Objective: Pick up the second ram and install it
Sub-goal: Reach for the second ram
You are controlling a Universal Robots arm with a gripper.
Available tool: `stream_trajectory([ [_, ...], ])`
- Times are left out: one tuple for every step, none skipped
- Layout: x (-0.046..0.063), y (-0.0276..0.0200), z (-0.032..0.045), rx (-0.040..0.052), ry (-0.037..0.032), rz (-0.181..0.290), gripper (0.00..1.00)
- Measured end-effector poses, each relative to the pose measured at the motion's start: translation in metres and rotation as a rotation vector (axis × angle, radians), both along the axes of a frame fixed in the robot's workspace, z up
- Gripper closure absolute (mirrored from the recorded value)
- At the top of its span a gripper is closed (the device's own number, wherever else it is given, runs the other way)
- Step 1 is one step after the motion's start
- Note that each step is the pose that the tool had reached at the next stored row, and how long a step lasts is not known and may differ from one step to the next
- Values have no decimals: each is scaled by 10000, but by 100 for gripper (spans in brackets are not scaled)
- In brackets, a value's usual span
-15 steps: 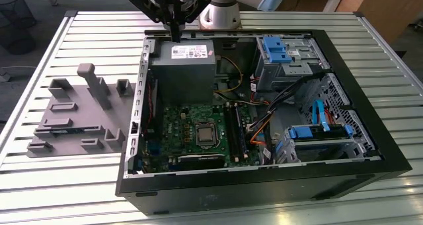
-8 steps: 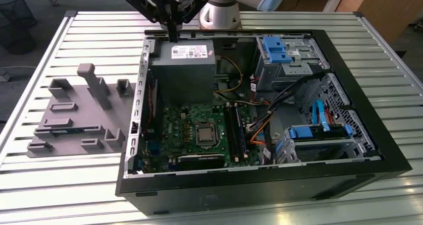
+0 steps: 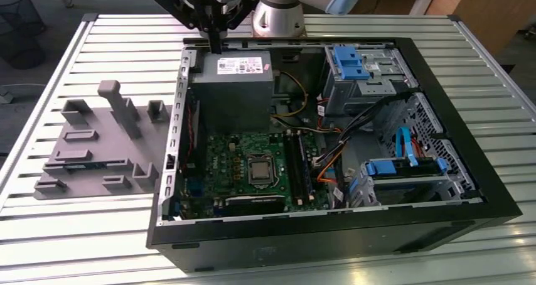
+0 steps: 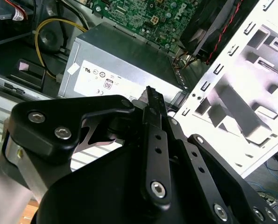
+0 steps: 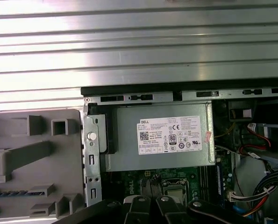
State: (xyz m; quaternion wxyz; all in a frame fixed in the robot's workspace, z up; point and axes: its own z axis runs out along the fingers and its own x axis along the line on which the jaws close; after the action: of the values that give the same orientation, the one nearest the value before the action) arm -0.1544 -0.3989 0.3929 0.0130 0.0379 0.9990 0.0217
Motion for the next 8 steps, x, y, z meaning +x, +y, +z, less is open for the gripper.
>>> stream_trajectory([
  [-4,0,-1,1,-1,0,89],
  [-9,0,-1,1,0,0,89],
  [-14,0,-1,1,0,0,89],
  [-20,0,-1,1,0,0,89],
  [-25,0,-1,0,0,0,89],
  [-30,0,-1,0,0,1,89],
  [-34,0,-1,0,0,0,89],
  [-39,0,-2,1,-1,0,89],
])
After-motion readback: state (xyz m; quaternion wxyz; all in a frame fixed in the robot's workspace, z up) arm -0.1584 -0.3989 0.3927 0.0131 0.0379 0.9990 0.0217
